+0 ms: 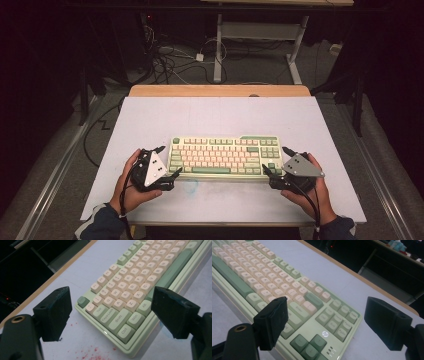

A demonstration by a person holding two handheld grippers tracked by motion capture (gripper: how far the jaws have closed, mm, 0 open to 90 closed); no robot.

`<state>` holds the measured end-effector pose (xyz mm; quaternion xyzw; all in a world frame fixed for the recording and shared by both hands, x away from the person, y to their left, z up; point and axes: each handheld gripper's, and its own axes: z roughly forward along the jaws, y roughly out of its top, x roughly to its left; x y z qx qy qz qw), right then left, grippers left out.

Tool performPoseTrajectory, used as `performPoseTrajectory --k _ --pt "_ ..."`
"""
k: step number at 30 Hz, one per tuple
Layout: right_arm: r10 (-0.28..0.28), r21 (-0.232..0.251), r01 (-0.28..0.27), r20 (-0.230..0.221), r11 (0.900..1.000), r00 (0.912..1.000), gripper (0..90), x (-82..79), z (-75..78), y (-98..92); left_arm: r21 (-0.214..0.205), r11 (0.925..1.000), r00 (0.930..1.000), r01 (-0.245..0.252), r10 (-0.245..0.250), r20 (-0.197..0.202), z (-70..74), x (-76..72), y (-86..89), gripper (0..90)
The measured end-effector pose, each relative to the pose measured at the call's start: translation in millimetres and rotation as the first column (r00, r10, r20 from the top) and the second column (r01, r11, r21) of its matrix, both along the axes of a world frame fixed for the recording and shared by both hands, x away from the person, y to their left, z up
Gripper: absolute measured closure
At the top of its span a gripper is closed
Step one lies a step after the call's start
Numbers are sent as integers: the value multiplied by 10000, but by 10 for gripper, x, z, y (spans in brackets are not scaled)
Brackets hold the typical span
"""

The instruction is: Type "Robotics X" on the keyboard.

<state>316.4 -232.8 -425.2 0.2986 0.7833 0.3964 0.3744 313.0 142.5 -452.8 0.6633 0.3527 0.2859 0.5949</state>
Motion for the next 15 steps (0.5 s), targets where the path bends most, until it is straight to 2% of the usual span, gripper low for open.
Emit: performPoseTrajectory --k 15 --pt "-366 64 365 45 9993 9993 198 -68 -13 -212 0 9996 9995 -291 291 -137 -77 -59 158 159"
